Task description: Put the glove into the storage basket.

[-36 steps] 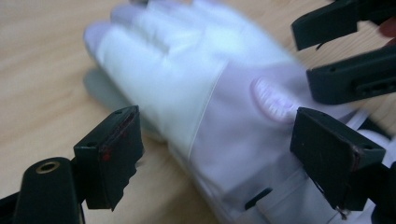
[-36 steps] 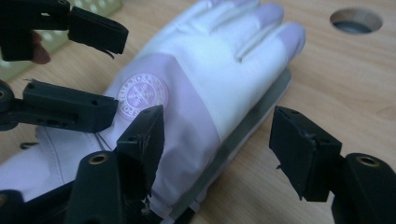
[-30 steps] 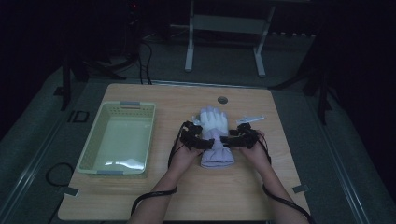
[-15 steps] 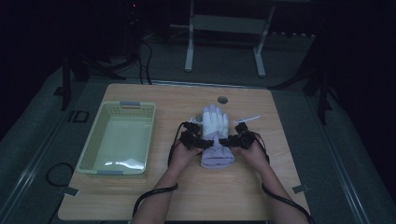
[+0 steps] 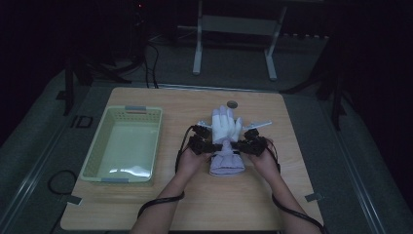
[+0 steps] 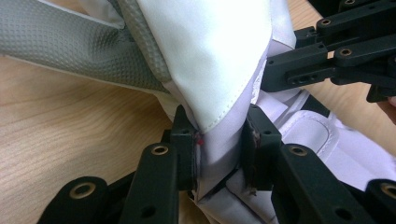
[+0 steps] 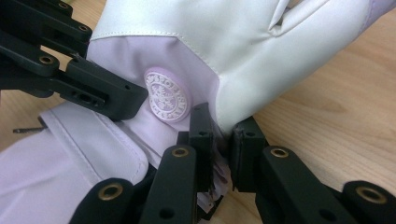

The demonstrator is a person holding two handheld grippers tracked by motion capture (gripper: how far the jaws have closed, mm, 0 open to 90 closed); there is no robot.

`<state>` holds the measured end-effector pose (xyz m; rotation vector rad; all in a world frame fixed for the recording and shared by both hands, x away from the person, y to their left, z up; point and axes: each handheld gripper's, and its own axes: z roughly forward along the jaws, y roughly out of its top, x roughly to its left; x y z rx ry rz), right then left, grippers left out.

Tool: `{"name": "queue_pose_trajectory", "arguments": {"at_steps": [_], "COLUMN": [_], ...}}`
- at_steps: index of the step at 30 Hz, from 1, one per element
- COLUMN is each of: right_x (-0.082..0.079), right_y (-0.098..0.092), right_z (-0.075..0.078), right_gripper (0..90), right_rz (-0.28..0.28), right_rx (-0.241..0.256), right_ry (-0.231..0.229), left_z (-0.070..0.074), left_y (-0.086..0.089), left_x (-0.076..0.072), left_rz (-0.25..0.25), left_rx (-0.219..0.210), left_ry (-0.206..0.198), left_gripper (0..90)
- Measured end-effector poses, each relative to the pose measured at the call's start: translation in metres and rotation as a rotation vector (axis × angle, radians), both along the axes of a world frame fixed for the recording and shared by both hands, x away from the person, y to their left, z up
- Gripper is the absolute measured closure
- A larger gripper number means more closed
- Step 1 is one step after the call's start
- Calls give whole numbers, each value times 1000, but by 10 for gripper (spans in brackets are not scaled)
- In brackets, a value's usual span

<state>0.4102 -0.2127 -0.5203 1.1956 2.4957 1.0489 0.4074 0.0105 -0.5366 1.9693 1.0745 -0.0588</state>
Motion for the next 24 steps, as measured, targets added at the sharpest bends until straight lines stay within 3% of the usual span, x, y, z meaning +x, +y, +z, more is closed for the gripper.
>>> {"name": "queue_pose_trajectory", "arguments": {"at_steps": [2, 12, 24], "right_x": [-4, -17, -28], "right_y": [0, 7, 22], "right_z": [6, 34, 57], "right_gripper": [813, 813, 814], "right_rz": [-3, 15, 35], "right_rx": [11, 35, 47], "right_ry": [-17, -67, -102], "left_z": [7, 42, 69], "left_y": [2, 12, 30], "left_x": [-2, -11, -21], "left_rz": [1, -40, -52], "left_rx": [-7, 41, 71], "left_ry": [-4, -44, -62], "left_gripper": [708, 712, 722]}}
